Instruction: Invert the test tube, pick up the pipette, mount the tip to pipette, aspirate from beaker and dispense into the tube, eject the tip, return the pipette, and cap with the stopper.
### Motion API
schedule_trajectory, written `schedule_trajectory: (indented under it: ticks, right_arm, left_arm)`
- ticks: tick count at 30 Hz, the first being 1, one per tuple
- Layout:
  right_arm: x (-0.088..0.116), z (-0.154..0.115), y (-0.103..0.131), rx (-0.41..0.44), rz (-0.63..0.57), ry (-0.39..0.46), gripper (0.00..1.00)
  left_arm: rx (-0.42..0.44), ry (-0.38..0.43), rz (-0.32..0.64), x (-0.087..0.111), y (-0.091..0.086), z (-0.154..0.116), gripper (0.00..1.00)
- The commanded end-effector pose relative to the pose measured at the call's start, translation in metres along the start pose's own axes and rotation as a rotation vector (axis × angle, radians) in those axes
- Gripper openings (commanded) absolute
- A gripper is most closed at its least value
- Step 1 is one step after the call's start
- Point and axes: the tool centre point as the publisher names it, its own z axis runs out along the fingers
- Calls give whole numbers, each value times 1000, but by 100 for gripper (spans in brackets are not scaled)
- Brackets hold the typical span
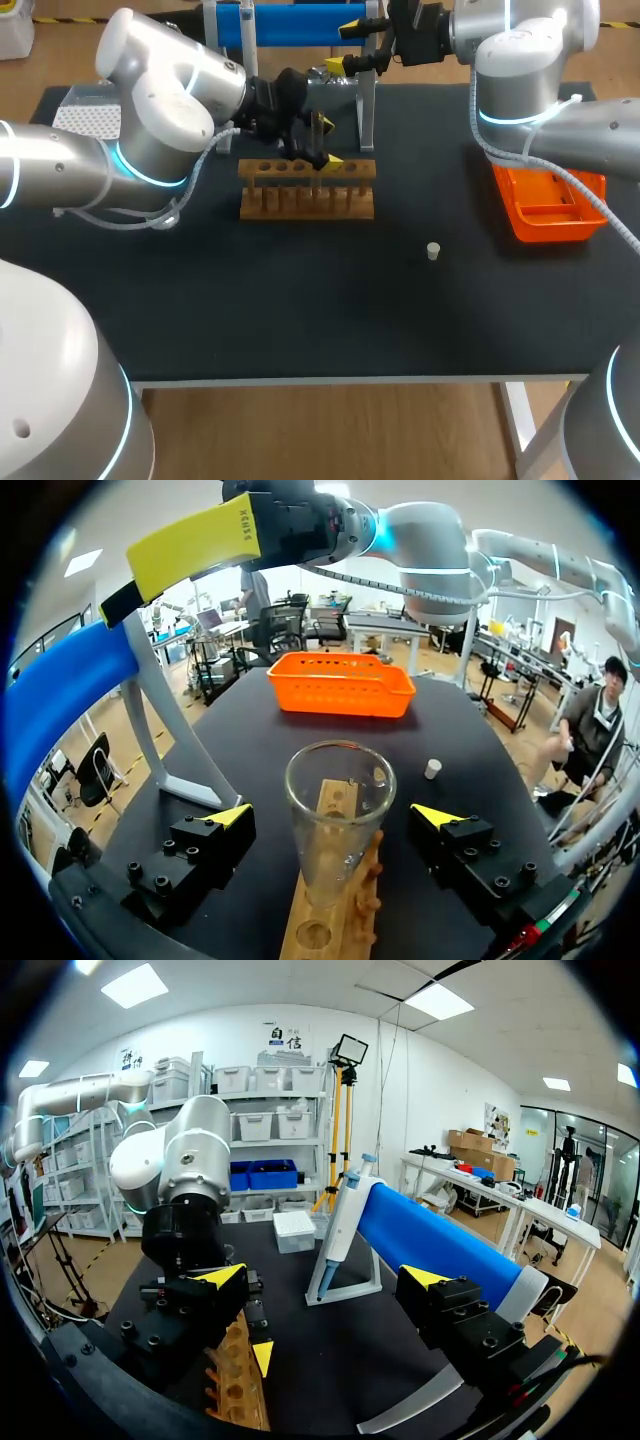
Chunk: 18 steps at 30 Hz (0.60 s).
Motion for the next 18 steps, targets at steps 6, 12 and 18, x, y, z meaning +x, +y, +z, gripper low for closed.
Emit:
schedule_trajectory:
  ticks: [6,12,18]
  right_arm:
    - [0,-1,1,3,0,-1,100]
    - [1,-3,3,0,-13,-6,100]
    - [20,-40,-10,30,-56,-51,100]
  left_arm:
    - [-1,4,-1,-1,0,1,100]
    - [-1,4,-1,-1,0,1,100]
    - [-1,4,-1,-1,0,1,100]
